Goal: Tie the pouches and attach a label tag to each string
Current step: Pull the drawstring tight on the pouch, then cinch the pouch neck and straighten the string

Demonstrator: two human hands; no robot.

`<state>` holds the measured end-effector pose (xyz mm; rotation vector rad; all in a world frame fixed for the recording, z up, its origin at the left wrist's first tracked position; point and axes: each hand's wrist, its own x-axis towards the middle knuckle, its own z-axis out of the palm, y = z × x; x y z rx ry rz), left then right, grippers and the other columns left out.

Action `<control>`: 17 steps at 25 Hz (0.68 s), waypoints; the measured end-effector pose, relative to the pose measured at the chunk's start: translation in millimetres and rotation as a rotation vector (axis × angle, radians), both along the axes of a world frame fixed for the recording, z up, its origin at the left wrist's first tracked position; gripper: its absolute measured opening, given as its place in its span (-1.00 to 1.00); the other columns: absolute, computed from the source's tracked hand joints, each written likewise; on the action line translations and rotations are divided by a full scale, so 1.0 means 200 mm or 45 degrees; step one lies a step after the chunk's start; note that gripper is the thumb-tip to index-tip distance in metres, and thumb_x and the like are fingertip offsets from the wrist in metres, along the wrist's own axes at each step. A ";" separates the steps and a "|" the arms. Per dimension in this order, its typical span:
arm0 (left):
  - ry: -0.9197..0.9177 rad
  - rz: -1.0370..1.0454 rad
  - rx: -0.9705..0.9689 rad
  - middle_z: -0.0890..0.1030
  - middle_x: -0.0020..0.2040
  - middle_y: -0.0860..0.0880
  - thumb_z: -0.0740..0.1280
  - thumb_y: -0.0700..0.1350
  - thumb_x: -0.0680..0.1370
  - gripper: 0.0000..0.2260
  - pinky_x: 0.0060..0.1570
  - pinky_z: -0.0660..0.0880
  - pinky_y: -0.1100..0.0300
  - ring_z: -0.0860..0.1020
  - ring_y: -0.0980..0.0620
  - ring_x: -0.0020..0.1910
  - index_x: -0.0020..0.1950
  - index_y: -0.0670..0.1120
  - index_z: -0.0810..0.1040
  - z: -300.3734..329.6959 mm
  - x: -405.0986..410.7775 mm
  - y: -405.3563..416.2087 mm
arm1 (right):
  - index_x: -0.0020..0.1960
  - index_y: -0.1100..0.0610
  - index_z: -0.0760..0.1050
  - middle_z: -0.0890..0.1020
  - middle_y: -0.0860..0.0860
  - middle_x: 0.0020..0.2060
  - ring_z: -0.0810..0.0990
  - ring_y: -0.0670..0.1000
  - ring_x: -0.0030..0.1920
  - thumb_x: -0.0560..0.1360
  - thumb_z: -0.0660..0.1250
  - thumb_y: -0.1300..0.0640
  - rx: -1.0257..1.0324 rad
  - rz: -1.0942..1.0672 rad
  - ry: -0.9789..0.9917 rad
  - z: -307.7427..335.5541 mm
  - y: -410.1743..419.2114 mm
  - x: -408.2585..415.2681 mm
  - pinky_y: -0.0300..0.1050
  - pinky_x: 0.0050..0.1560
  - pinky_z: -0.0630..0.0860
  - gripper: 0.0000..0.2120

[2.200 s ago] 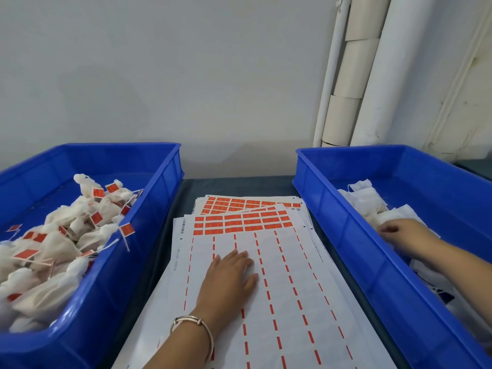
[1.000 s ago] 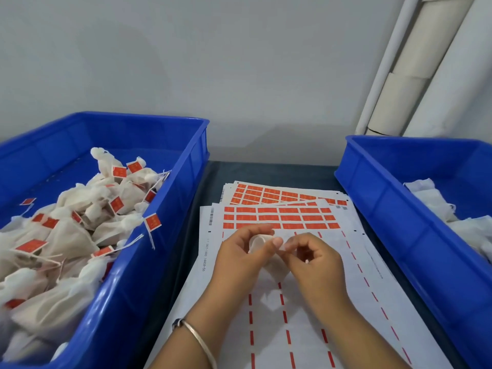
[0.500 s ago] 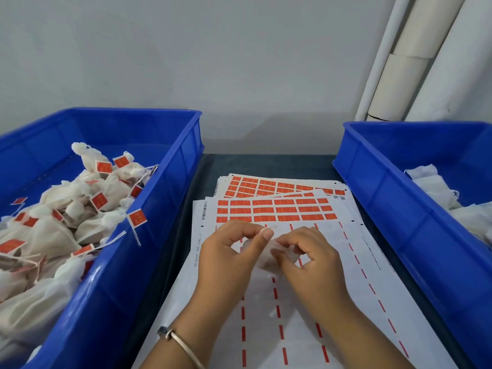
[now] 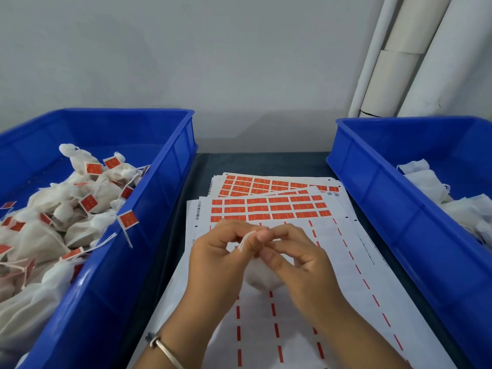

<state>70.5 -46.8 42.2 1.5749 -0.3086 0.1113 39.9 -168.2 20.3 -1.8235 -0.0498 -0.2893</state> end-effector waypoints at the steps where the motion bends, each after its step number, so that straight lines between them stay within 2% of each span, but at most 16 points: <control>1: -0.033 0.018 0.025 0.64 -0.28 0.17 0.33 0.19 0.26 -0.85 -0.23 0.48 0.45 0.59 0.19 -0.18 -0.25 0.23 0.64 0.00 0.00 0.00 | -0.11 -0.19 0.59 0.57 -0.30 -0.01 0.49 -0.23 0.12 0.31 0.26 -0.23 -0.009 0.034 0.035 0.00 -0.01 0.00 -0.36 0.10 0.43 -0.76; 4: -0.107 0.029 0.035 0.63 -0.30 0.19 0.31 0.20 0.28 -0.84 -0.26 0.47 0.46 0.59 0.20 -0.19 -0.25 0.22 0.63 0.02 -0.02 0.00 | -0.15 -0.23 0.60 0.55 -0.41 0.06 0.46 -0.31 0.16 0.32 0.29 -0.21 -0.108 0.141 0.127 -0.01 -0.01 0.01 -0.37 0.14 0.37 -0.83; 6: -0.136 0.049 0.010 0.63 -0.30 0.18 0.32 0.19 0.28 -0.79 -0.27 0.47 0.46 0.59 0.21 -0.20 -0.29 0.10 0.63 0.03 -0.01 0.02 | -0.12 -0.22 0.62 0.58 -0.40 0.07 0.50 -0.29 0.15 0.42 0.34 -0.14 -0.151 0.248 0.207 -0.03 -0.01 0.02 -0.27 0.22 0.37 -0.90; 8: -0.152 0.112 -0.035 0.63 -0.30 0.18 0.33 0.15 0.30 -0.80 -0.30 0.45 0.51 0.59 0.25 -0.20 -0.28 0.05 0.60 0.04 0.00 0.04 | -0.09 -0.21 0.63 0.62 -0.35 0.02 0.54 -0.24 0.12 0.42 0.34 -0.16 -0.135 0.358 0.309 -0.03 -0.01 0.03 -0.22 0.22 0.38 -0.87; 10: -0.110 0.195 -0.102 0.63 -0.30 0.21 0.34 0.07 0.34 -0.85 -0.33 0.42 0.55 0.58 0.31 -0.19 -0.27 0.00 0.57 0.04 0.03 0.05 | -0.13 -0.21 0.62 0.65 -0.31 -0.06 0.58 -0.21 0.03 0.41 0.31 -0.20 -0.123 0.400 0.341 -0.02 -0.03 0.04 -0.27 0.11 0.43 -0.85; 11: -0.068 0.228 -0.145 0.63 -0.30 0.22 0.34 0.04 0.34 -0.87 -0.35 0.40 0.56 0.57 0.33 -0.19 -0.27 -0.01 0.57 0.04 0.04 0.05 | -0.15 -0.22 0.60 0.65 -0.29 -0.11 0.59 -0.22 -0.02 0.46 0.30 -0.15 -0.117 0.411 0.337 -0.01 -0.03 0.04 -0.33 0.03 0.44 -0.89; 13: 0.028 0.282 -0.189 0.62 -0.31 0.23 0.31 0.04 0.34 -0.85 -0.39 0.38 0.57 0.56 0.37 -0.21 -0.27 -0.03 0.56 0.03 0.05 0.05 | -0.19 -0.26 0.55 0.63 -0.26 -0.19 0.57 -0.23 -0.09 0.53 0.28 -0.08 -0.136 0.415 0.323 -0.02 -0.03 0.03 -0.39 -0.09 0.46 -0.85; 16: 0.142 0.364 -0.218 0.62 -0.31 0.23 0.28 0.10 0.32 -0.79 -0.40 0.42 0.53 0.55 0.37 -0.25 -0.25 -0.02 0.57 0.02 0.07 0.05 | -0.17 -0.35 0.49 0.59 -0.32 -0.19 0.56 -0.27 -0.10 0.40 0.32 -0.22 -0.186 0.441 0.385 -0.02 -0.02 0.02 -0.39 -0.19 0.49 -0.98; 17: 0.171 0.389 -0.239 0.62 -0.31 0.23 0.27 0.11 0.31 -0.79 -0.37 0.45 0.48 0.55 0.36 -0.27 -0.25 0.00 0.58 0.02 0.08 0.06 | -0.16 -0.37 0.48 0.57 -0.37 -0.17 0.55 -0.30 -0.09 0.35 0.38 -0.23 -0.234 0.469 0.412 -0.02 -0.02 0.01 -0.41 -0.21 0.47 -0.90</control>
